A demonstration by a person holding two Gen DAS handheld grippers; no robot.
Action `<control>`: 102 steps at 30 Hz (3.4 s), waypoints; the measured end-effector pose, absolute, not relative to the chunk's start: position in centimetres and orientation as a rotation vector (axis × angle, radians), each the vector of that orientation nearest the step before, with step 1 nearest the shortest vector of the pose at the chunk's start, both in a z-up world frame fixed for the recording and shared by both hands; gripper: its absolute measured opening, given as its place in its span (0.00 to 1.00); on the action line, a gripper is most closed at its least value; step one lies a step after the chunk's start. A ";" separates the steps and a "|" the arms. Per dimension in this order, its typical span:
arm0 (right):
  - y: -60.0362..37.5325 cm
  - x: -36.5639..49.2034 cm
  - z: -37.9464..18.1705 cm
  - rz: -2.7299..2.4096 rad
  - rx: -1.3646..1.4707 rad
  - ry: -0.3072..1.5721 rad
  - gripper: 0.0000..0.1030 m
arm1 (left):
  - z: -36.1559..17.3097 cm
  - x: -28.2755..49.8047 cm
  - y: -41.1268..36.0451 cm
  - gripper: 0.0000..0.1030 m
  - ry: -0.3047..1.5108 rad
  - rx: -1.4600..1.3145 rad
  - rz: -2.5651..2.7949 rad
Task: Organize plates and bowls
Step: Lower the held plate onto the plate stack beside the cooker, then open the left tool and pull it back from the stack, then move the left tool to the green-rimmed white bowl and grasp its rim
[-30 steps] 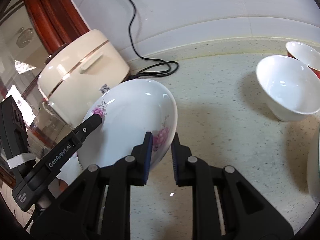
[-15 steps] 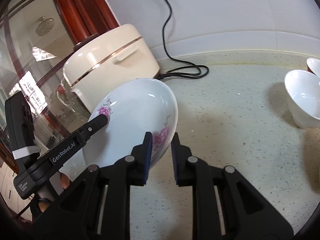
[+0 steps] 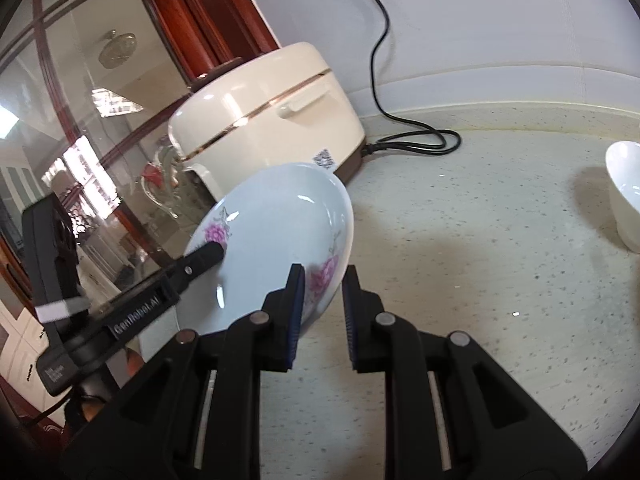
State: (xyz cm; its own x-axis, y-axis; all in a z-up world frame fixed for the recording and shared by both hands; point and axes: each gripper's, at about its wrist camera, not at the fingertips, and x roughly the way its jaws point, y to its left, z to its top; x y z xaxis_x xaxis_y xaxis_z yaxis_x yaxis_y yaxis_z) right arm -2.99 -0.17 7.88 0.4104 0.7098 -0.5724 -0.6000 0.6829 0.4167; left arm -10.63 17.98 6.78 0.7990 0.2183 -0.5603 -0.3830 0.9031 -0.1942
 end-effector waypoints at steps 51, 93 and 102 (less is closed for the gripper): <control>6.4 -7.5 5.5 0.915 -0.072 0.833 0.29 | 2.9 -14.0 21.3 0.26 0.669 -0.255 0.454; 3.7 -4.3 5.0 0.862 0.089 0.875 0.76 | 4.9 -16.1 21.7 0.81 0.631 -0.264 0.448; 3.5 -5.1 5.2 0.847 0.065 0.856 0.83 | 5.5 -17.0 19.4 0.83 0.687 -0.209 0.378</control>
